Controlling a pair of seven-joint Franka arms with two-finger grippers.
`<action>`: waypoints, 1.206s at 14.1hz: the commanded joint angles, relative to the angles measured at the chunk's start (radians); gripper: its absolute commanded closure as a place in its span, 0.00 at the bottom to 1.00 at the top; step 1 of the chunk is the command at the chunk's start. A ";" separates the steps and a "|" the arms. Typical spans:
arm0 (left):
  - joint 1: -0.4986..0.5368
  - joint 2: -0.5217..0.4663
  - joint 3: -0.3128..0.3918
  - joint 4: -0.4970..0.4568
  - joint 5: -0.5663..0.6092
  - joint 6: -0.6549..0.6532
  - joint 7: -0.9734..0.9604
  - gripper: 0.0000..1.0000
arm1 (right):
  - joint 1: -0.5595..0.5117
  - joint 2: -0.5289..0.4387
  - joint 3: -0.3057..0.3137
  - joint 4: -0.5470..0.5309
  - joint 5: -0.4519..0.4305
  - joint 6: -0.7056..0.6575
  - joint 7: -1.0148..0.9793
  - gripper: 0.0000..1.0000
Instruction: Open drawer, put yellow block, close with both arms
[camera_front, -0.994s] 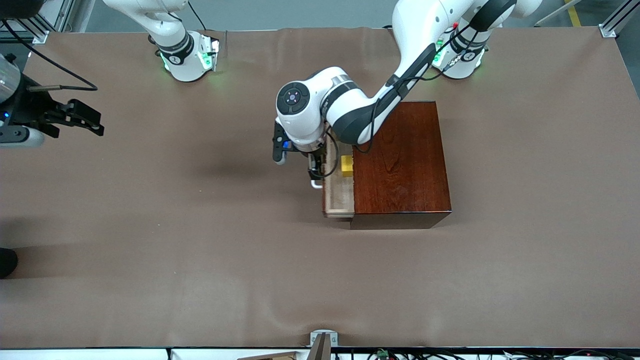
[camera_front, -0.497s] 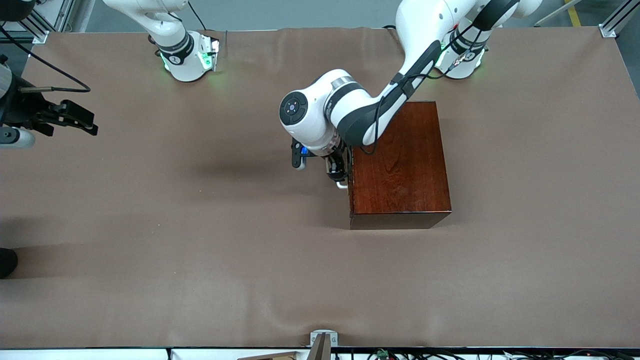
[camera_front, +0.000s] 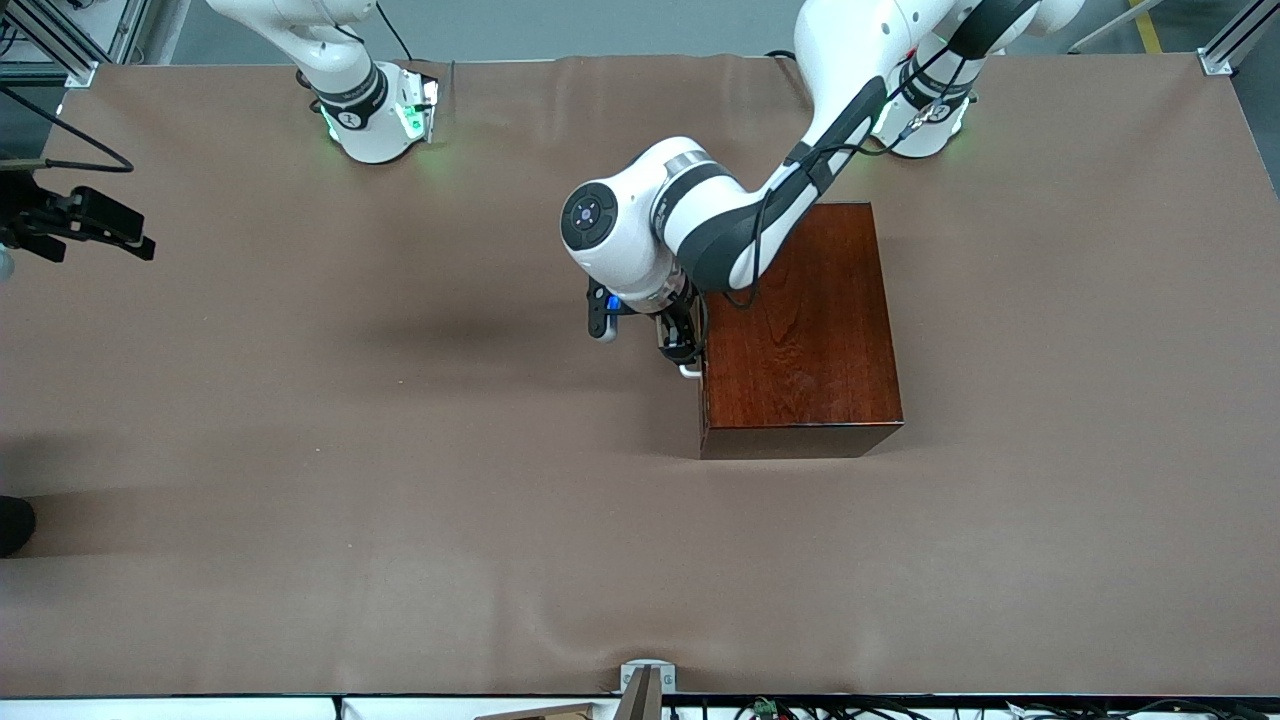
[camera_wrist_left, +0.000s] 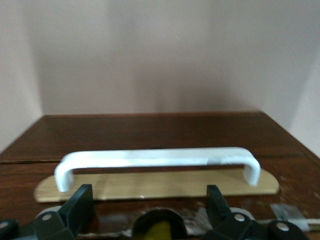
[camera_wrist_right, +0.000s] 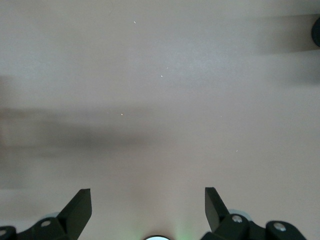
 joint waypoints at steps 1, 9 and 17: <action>0.001 -0.059 -0.003 -0.017 0.023 0.093 -0.177 0.00 | 0.003 -0.029 0.022 -0.011 0.009 -0.015 0.016 0.00; 0.232 -0.315 0.003 -0.035 -0.144 0.020 -0.581 0.00 | 0.001 -0.016 0.022 0.029 -0.001 -0.021 0.016 0.00; 0.525 -0.480 0.000 -0.043 -0.149 -0.193 -0.787 0.00 | 0.000 0.006 0.022 0.049 0.005 -0.071 0.034 0.00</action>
